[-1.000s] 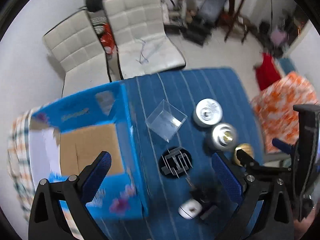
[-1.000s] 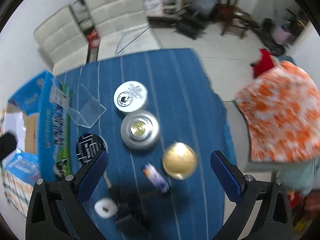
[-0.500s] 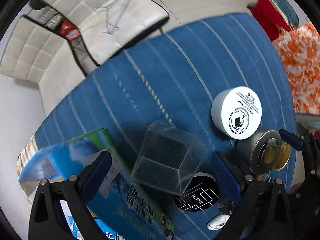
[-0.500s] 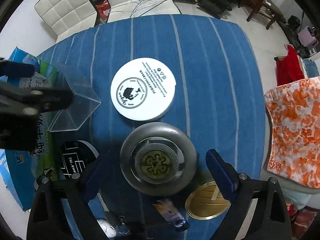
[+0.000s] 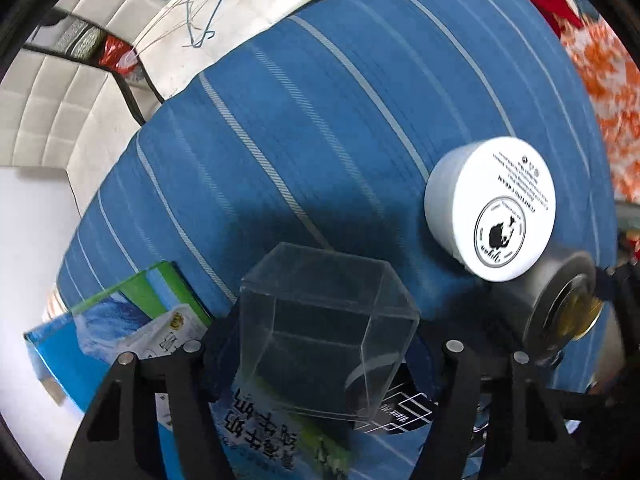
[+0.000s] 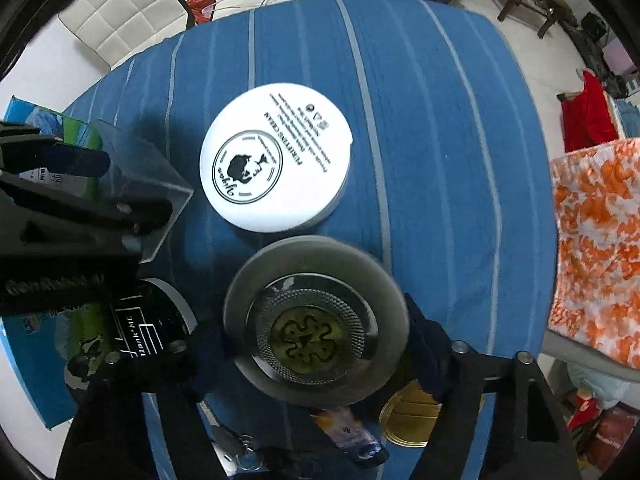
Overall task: Organize rigid objects
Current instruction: 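Grasp the clear plastic cube with the left tool while the right tool grasps the silver tin, then carry the cube and silver tin into the blue box and open both tools, then lift both tools out of the box toward the remaining objects, then grasp the white cream jar with the left tool while the right tool grasps the gold tin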
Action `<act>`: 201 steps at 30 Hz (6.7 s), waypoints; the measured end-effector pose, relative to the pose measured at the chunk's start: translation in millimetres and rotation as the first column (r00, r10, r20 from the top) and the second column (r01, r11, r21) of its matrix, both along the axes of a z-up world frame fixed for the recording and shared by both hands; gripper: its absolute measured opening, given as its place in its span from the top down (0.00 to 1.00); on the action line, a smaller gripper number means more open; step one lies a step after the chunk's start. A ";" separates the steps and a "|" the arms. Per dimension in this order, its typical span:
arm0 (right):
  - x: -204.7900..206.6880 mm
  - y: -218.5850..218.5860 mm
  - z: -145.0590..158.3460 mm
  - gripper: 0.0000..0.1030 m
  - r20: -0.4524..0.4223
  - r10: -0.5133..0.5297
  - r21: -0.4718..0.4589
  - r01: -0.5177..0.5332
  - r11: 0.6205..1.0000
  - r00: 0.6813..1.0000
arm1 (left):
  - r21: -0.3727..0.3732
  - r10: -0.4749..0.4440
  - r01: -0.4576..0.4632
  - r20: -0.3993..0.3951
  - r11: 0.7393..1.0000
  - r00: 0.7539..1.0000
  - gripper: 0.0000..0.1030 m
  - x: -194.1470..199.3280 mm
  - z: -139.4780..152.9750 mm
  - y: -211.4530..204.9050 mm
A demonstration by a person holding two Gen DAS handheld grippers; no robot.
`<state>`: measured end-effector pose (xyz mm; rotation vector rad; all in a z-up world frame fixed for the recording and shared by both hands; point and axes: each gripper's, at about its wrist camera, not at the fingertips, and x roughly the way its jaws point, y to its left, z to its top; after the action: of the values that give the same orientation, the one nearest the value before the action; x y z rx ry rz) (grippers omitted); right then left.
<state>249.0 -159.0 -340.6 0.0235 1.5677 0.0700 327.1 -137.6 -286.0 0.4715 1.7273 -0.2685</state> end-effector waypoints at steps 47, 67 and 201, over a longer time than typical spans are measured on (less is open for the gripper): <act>-7.6 265.9 103.2 0.27 0.221 0.192 0.080 -0.214 0.973 0.956 | -0.349 0.558 -0.492 0.118 0.798 0.821 0.38 -65.0 109.1 321.3; 56.3 310.6 -17.2 0.27 0.041 0.185 0.094 -0.188 0.978 0.982 | -0.383 0.573 -0.586 -0.159 0.715 0.804 0.38 -26.5 17.6 334.3; -112.4 -57.1 103.3 0.35 0.229 -0.338 -0.024 0.353 0.935 0.913 | -0.513 0.306 -0.130 0.275 0.848 0.911 0.36 -87.0 137.6 10.8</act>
<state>136.6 -216.1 -237.3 0.2356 1.3205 -0.2506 240.0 -126.8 -148.4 -0.0582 1.2857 -0.4121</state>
